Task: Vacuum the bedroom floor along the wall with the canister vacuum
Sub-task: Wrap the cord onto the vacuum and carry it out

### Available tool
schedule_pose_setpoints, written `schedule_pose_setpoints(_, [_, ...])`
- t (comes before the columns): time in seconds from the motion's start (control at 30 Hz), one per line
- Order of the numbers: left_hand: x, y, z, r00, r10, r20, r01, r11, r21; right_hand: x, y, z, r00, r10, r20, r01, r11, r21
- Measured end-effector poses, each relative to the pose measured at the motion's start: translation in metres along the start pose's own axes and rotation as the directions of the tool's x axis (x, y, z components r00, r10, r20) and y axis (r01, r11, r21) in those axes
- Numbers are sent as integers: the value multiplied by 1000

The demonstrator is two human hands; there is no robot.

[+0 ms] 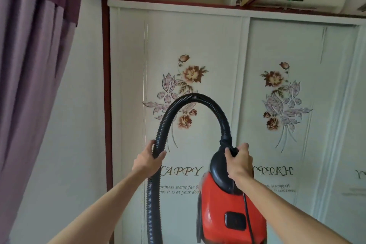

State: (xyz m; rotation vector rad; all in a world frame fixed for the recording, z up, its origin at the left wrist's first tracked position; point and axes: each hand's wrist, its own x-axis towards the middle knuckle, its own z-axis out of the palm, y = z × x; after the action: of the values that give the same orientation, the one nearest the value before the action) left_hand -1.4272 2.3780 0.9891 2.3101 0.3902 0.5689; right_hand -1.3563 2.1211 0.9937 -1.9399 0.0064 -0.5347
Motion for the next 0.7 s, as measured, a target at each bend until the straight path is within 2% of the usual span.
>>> schedule_pose_setpoints(0.27, [16, 45, 13, 995, 44, -94, -48, 998, -39, 31, -15, -29, 1000, -8, -4, 8, 1000, 0])
schedule_pose_setpoints(0.53, [92, 34, 44, 996, 83, 17, -81, 990, -118, 81, 4, 3, 996, 33, -78, -37, 998, -54])
schedule_pose_setpoints(0.7, [152, 13, 74, 987, 94, 128, -80, 991, -109, 111, 16, 38, 985, 70, -157, -83, 993, -83])
